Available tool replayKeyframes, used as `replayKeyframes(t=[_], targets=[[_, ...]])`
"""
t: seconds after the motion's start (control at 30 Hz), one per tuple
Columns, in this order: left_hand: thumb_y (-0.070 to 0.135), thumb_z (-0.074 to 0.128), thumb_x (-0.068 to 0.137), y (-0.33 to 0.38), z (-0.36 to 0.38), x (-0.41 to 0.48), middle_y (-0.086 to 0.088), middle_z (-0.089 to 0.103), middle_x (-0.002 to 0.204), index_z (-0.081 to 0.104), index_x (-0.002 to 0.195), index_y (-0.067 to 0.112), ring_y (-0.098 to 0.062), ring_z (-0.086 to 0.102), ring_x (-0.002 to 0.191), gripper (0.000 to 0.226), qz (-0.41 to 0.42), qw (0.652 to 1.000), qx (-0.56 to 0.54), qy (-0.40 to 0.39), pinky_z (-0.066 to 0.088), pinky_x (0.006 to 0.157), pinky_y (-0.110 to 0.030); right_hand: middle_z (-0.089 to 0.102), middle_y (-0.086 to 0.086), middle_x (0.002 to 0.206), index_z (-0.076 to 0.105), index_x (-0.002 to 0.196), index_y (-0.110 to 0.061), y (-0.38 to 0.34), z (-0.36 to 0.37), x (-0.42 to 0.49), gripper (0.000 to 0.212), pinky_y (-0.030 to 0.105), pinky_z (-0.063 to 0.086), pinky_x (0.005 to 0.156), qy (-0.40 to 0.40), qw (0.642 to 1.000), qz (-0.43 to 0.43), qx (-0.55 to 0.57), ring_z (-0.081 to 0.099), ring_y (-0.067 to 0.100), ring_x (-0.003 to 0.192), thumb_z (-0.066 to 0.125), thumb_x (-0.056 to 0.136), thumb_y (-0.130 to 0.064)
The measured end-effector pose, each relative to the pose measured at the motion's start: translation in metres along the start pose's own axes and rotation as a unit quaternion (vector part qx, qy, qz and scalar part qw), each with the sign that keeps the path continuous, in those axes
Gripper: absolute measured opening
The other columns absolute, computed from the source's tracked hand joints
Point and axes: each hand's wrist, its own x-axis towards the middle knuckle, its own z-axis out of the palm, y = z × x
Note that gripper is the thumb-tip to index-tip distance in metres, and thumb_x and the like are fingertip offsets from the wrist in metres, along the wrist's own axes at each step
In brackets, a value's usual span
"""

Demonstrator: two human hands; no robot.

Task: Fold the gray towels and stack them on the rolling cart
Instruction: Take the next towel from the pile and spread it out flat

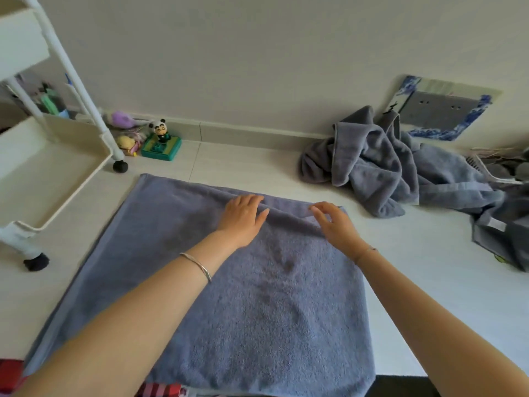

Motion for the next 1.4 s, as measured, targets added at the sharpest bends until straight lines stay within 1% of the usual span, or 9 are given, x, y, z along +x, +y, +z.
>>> replayKeyframes(t=[0.27,0.5,0.63,0.83,0.97,1.1,1.2,1.3,1.4], targets=[[0.040,0.023,0.102,0.000,0.015,0.054,-0.008,0.058,0.122,0.060,0.110,0.015,-0.026,0.047,0.117,0.045,-0.017,0.994,0.025,-0.100,0.034,0.098,-0.036,0.066,0.000,0.102,0.066,0.106,-0.015,0.037,-0.002,0.047,0.026,0.034,0.041,0.093,-0.114,0.989,-0.018,-0.090,0.058,0.019,0.099,0.048,0.097,-0.032],[0.052,0.020,0.099,-0.014,0.002,0.072,-0.006,0.058,0.093,0.060,0.081,0.006,-0.024,0.053,0.099,0.064,-0.037,0.987,0.026,-0.153,0.033,0.085,-0.033,0.045,-0.011,0.062,0.045,0.055,-0.026,0.057,-0.027,0.074,0.040,0.025,0.031,0.070,-0.181,0.966,-0.088,-0.164,0.042,0.010,0.067,0.061,0.088,-0.041],[0.060,0.027,0.094,-0.023,-0.004,0.077,0.002,0.057,0.078,0.056,0.081,0.018,-0.019,0.053,0.075,0.054,-0.062,0.987,-0.060,-0.137,0.037,0.064,-0.032,0.036,-0.010,0.057,0.044,0.059,-0.016,0.069,-0.047,0.076,0.037,0.017,0.029,0.057,-0.073,0.995,-0.025,0.064,0.033,0.001,0.054,0.063,0.090,-0.027],[0.036,0.053,0.094,-0.044,-0.002,0.081,0.002,0.063,0.098,0.055,0.098,0.022,-0.018,0.057,0.089,0.015,-0.024,0.990,-0.040,-0.130,0.044,0.077,-0.033,0.058,-0.006,0.064,0.054,0.071,-0.019,0.102,-0.043,0.078,0.024,0.028,0.040,0.064,-0.043,0.993,-0.055,-0.092,0.054,0.012,0.065,0.063,0.089,-0.033],[0.027,0.052,0.095,-0.048,0.010,0.086,0.003,0.061,0.092,0.056,0.098,0.019,-0.022,0.055,0.091,0.010,-0.020,1.000,0.015,0.014,0.033,0.077,-0.033,0.055,-0.001,0.056,0.056,0.079,-0.014,0.102,-0.034,0.083,0.020,0.032,0.036,0.063,0.020,0.979,-0.088,-0.182,0.053,0.024,0.059,0.061,0.090,-0.029],[0.020,0.067,0.083,-0.044,0.028,0.087,-0.010,0.056,0.109,0.061,0.108,0.016,-0.031,0.048,0.104,0.026,-0.107,0.981,0.082,0.139,0.028,0.087,-0.038,0.059,0.006,0.091,0.058,0.094,-0.011,0.093,-0.017,0.078,0.014,0.037,0.036,0.077,0.121,0.960,-0.094,-0.236,0.056,0.031,0.087,0.061,0.088,-0.023],[0.013,0.061,0.080,-0.020,0.041,0.067,-0.008,0.058,0.113,0.062,0.109,0.020,-0.032,0.052,0.101,0.030,-0.038,0.977,0.044,0.205,0.028,0.086,-0.037,0.058,0.007,0.118,0.059,0.114,-0.012,0.075,0.005,0.052,0.033,0.036,0.035,0.093,0.147,0.964,-0.123,-0.186,0.052,0.028,0.108,0.044,0.091,-0.031],[0.041,0.033,0.091,0.008,0.064,0.036,0.001,0.052,0.137,0.053,0.130,0.030,-0.029,0.048,0.125,0.045,0.043,0.995,0.032,0.083,0.026,0.106,-0.046,0.043,0.004,0.146,0.049,0.136,-0.021,0.061,0.039,0.021,0.049,0.035,0.015,0.113,0.073,0.971,-0.124,-0.191,0.033,0.022,0.136,0.033,0.095,-0.041],[0.064,0.003,0.084,0.008,0.075,0.031,0.010,0.001,0.159,0.008,0.148,0.043,-0.029,-0.002,0.146,0.067,-0.047,0.997,0.052,-0.025,-0.008,0.110,-0.060,0.022,-0.004,0.156,0.027,0.148,-0.031,0.061,0.053,0.018,0.056,0.033,0.001,0.117,0.012,0.963,-0.119,-0.241,0.014,0.018,0.146,0.021,0.096,-0.052]])
